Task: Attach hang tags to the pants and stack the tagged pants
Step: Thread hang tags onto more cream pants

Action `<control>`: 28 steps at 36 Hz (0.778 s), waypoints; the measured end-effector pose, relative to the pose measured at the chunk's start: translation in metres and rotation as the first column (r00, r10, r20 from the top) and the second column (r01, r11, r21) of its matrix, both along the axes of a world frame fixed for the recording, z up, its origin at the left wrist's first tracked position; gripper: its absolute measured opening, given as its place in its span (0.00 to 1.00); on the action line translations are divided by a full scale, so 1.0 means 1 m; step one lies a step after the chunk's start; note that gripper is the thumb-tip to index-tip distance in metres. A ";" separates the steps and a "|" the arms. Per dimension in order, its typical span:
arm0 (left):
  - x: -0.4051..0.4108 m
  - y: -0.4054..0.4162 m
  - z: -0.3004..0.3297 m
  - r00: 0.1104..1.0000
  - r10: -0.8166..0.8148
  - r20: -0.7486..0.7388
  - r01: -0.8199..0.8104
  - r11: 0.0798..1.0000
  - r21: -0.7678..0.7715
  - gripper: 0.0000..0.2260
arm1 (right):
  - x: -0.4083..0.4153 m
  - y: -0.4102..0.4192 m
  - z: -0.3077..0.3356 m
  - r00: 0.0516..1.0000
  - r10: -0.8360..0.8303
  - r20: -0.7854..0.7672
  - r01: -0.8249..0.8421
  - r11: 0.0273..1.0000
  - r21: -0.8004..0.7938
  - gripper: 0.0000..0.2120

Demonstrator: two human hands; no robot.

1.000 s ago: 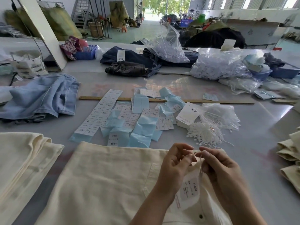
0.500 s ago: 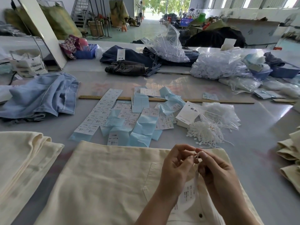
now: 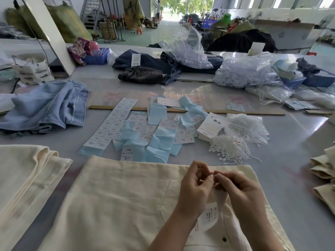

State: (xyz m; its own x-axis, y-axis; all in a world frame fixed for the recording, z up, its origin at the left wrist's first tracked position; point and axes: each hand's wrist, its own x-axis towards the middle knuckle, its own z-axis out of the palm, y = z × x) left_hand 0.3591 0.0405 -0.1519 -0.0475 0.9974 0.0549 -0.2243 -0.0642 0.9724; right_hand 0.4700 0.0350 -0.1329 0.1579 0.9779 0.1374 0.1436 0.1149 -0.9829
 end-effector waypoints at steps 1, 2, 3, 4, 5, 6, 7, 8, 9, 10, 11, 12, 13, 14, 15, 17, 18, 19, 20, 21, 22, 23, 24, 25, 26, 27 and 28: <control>-0.001 0.000 -0.001 1.000 -0.005 -0.015 0.005 1.000 -0.004 0.16 | 0.000 0.000 -0.002 1.000 0.000 0.028 0.000 1.000 -0.004 0.14; -0.001 0.000 -0.002 0.999 -0.007 -0.040 0.006 1.000 -0.004 0.17 | 0.000 0.001 -0.003 0.998 0.003 0.057 -0.003 1.000 -0.005 0.13; -0.002 0.000 -0.003 0.998 -0.007 -0.068 0.007 1.000 -0.002 0.17 | 0.000 0.001 -0.003 0.997 0.006 0.078 -0.005 1.000 -0.007 0.13; -0.003 0.001 -0.004 0.996 -0.007 -0.092 0.007 1.000 -0.001 0.17 | 0.000 0.001 -0.003 0.997 0.009 0.083 -0.008 1.000 -0.012 0.13; -0.004 0.001 -0.004 0.994 -0.009 -0.110 0.009 1.000 0.004 0.17 | 0.000 0.001 -0.003 0.997 0.014 0.076 -0.013 1.000 -0.018 0.12; -0.004 0.001 -0.002 0.992 -0.019 -0.128 0.021 1.000 0.014 0.16 | -0.001 0.001 -0.003 0.998 0.021 0.059 -0.020 1.000 -0.015 0.12; -0.005 0.001 0.000 0.988 -0.046 -0.150 0.051 0.998 0.032 0.15 | 0.000 0.001 -0.002 0.999 0.026 0.024 -0.026 1.000 -0.009 0.12; -0.006 0.000 0.004 0.980 -0.081 -0.183 0.092 0.994 0.051 0.12 | 0.001 0.001 -0.001 0.999 0.020 -0.033 -0.021 1.000 -0.009 0.11; -0.007 0.000 0.007 0.967 -0.112 -0.228 0.131 0.989 0.069 0.09 | 0.004 0.001 -0.001 0.994 -0.005 -0.111 0.003 1.000 -0.019 0.11; -0.012 -0.001 0.009 0.951 -0.121 -0.286 0.150 0.985 0.083 0.05 | 0.009 0.001 -0.001 0.978 -0.048 -0.201 0.042 0.999 -0.034 0.10; -0.020 -0.001 0.009 0.930 -0.092 -0.356 0.135 0.986 0.097 0.04 | 0.016 0.001 -0.002 0.951 -0.101 -0.291 0.089 0.995 -0.054 0.09; -0.031 0.000 0.008 0.901 -0.021 -0.434 0.080 0.990 0.119 0.04 | 0.023 0.002 -0.004 0.915 -0.157 -0.372 0.140 0.987 -0.072 0.10; -0.048 0.000 0.005 0.853 0.080 -0.515 -0.006 0.990 0.144 0.05 | 0.031 0.003 -0.005 0.877 -0.212 -0.432 0.193 0.977 -0.088 0.12; -0.068 0.000 0.000 0.780 0.181 -0.599 -0.105 0.981 0.161 0.07 | 0.038 0.004 -0.005 0.845 -0.265 -0.465 0.250 0.964 -0.096 0.14; -0.090 -0.002 -0.005 0.688 0.259 -0.678 -0.208 0.965 0.159 0.08 | 0.044 0.004 -0.005 0.824 -0.322 -0.466 0.314 0.945 -0.097 0.17; -0.140 -0.013 -0.017 0.500 0.327 -0.802 -0.420 0.902 0.106 0.11 | 0.051 0.002 -0.002 0.821 -0.419 -0.389 0.436 0.899 -0.048 0.20; -0.164 -0.020 -0.023 0.429 0.334 -0.839 -0.507 0.858 0.083 0.12 | 0.051 0.000 -0.001 0.840 -0.446 -0.310 0.469 0.883 -0.001 0.21; -0.187 -0.030 -0.029 0.385 0.350 -0.854 -0.575 0.815 0.075 0.11 | 0.047 -0.001 0.001 0.867 -0.451 -0.211 0.470 0.881 0.048 0.21; -0.208 -0.039 -0.035 0.365 0.378 -0.851 -0.626 0.776 0.077 0.11 | 0.039 0.000 0.002 0.900 -0.425 -0.103 0.433 0.897 0.089 0.23; -0.227 -0.050 -0.042 0.350 0.415 -0.840 -0.664 0.742 0.090 0.09 | 0.026 0.001 0.004 0.934 -0.357 0.011 0.354 0.928 0.120 0.24; -0.244 -0.061 -0.046 0.329 0.447 -0.832 -0.693 0.712 0.109 0.09 | 0.007 0.003 0.007 0.958 -0.253 0.132 0.233 0.961 0.152 0.25; -0.260 -0.071 -0.051 0.303 0.476 -0.825 -0.713 0.688 0.135 0.09 | -0.015 0.005 0.010 0.957 -0.124 0.263 0.073 0.978 0.195 0.26; -0.275 -0.080 -0.055 0.278 0.503 -0.818 -0.732 0.663 0.159 0.08 | -0.041 0.006 0.011 0.916 0.020 0.402 -0.121 0.966 0.228 0.25; -0.290 -0.088 -0.061 0.247 0.529 -0.812 -0.753 0.632 0.183 0.06 | -0.070 0.004 0.011 0.824 0.168 0.541 -0.329 0.920 0.215 0.24; -0.303 -0.093 -0.067 0.199 0.542 -0.817 -0.776 0.596 0.207 0.08 | -0.102 0.001 0.009 0.689 0.299 0.660 -0.511 0.846 0.151 0.22; -0.317 -0.098 -0.072 0.143 0.548 -0.824 -0.797 0.558 0.232 0.11 | -0.133 -0.002 0.006 0.548 0.393 0.738 -0.645 0.760 0.074 0.22; -0.330 -0.102 -0.074 0.102 0.549 -0.829 -0.817 0.522 0.245 0.14 | -0.164 -0.005 0.001 0.418 0.449 0.790 -0.750 0.662 0.021 0.23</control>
